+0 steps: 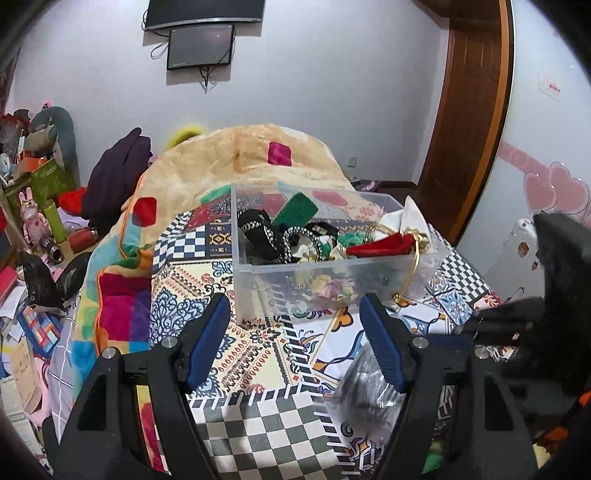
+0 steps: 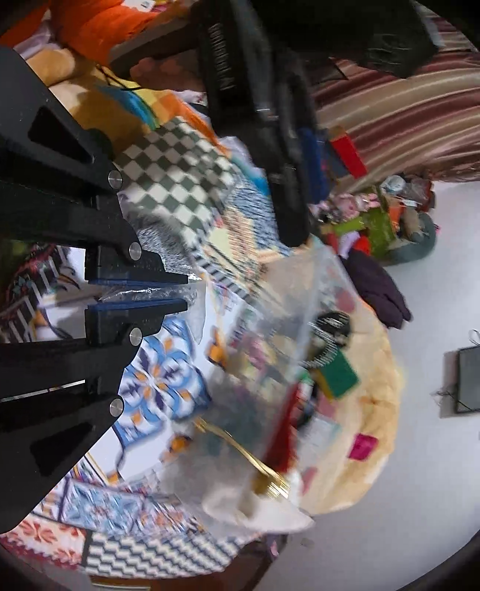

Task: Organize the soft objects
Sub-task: 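Grasp the clear bag of grey knit fabric with the right gripper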

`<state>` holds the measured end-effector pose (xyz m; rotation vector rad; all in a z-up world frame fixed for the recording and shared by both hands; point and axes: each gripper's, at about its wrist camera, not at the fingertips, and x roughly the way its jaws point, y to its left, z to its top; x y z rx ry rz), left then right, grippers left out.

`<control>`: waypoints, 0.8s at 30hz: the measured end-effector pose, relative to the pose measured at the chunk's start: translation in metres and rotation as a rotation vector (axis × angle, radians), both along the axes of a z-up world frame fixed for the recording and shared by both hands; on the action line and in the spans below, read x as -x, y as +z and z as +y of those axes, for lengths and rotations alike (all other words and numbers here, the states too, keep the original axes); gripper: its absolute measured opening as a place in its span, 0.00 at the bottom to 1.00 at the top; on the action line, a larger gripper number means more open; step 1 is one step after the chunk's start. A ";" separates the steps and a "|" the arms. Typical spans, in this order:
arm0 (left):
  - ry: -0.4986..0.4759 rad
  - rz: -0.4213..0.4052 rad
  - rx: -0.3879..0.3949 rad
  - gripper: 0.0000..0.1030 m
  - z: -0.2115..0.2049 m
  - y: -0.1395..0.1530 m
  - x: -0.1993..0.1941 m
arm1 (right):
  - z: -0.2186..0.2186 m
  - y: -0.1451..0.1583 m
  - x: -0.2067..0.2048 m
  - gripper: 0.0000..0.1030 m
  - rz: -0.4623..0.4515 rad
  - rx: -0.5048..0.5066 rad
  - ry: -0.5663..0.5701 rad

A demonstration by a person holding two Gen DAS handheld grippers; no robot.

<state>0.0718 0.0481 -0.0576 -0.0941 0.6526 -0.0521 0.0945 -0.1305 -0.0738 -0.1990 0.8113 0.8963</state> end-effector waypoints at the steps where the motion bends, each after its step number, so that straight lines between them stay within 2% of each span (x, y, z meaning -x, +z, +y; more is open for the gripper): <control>1: 0.003 -0.006 0.004 0.70 0.001 0.002 0.001 | -0.002 0.008 -0.002 0.05 -0.019 -0.013 -0.013; 8: 0.018 -0.025 0.007 0.70 0.005 0.007 0.000 | -0.013 0.062 -0.031 0.05 -0.151 -0.118 -0.116; 12: 0.020 -0.019 0.018 0.70 0.007 0.005 -0.003 | -0.016 0.080 -0.046 0.05 -0.210 -0.162 -0.166; 15: 0.015 -0.012 0.023 0.70 0.007 0.002 -0.004 | -0.013 0.084 -0.056 0.05 -0.255 -0.148 -0.207; 22: -0.039 0.043 0.040 0.72 -0.006 -0.014 -0.013 | -0.022 0.059 -0.060 0.06 -0.118 -0.086 -0.173; 23: -0.057 0.055 0.048 0.73 -0.011 -0.018 -0.017 | -0.027 0.056 -0.058 0.11 -0.105 -0.082 -0.172; 24: -0.074 0.069 0.051 0.73 -0.016 -0.022 -0.021 | -0.032 0.053 -0.057 0.21 -0.091 -0.079 -0.175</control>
